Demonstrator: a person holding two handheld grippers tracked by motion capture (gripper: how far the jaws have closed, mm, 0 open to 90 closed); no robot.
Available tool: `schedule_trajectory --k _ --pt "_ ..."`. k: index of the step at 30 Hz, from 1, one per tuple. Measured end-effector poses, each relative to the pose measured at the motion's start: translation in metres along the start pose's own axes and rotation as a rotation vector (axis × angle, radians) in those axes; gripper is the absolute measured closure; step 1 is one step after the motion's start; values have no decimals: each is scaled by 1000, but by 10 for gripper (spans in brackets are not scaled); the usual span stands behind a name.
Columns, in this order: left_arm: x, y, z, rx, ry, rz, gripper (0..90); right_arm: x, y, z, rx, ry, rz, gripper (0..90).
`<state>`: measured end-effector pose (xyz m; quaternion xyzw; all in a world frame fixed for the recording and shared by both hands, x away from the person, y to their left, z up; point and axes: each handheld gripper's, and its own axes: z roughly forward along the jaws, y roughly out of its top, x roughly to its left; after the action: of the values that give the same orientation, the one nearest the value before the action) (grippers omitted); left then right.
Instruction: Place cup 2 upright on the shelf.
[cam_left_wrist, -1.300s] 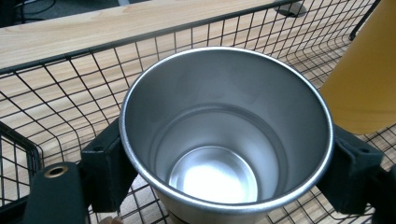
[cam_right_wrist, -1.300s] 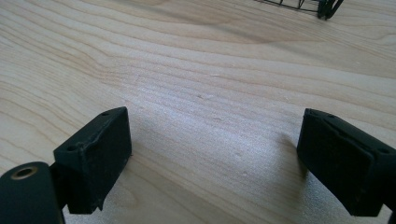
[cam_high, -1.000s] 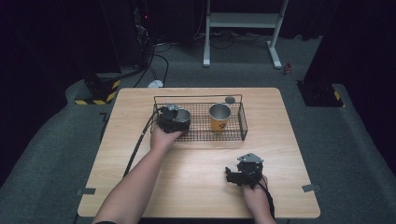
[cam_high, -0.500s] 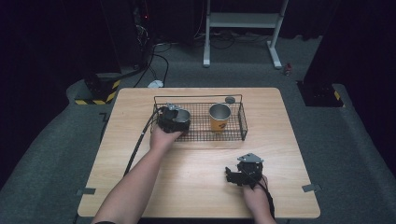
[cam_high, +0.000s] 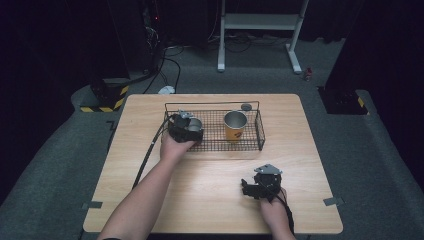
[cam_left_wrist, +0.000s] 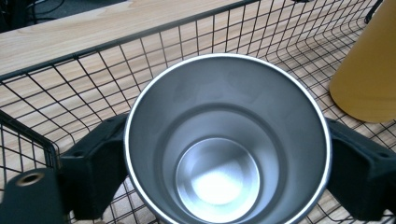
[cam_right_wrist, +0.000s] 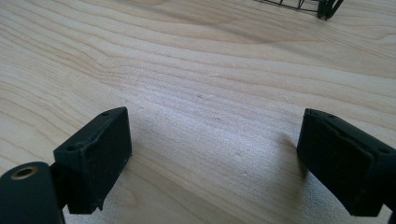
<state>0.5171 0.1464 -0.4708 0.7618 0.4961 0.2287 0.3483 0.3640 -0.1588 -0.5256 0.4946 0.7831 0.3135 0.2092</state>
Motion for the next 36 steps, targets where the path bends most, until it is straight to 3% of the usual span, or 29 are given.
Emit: schedule_trajectory --k 9,17,36 --pt "2 7 -13 -50 0 3 2 0 0 0 0 0 0 100" --pt "4 12 -26 -86 -6 8 2 0 0 0 1 1 1 99" --pt "10 14 -43 -105 -29 -13 2 0 0 0 1 1 1 100"
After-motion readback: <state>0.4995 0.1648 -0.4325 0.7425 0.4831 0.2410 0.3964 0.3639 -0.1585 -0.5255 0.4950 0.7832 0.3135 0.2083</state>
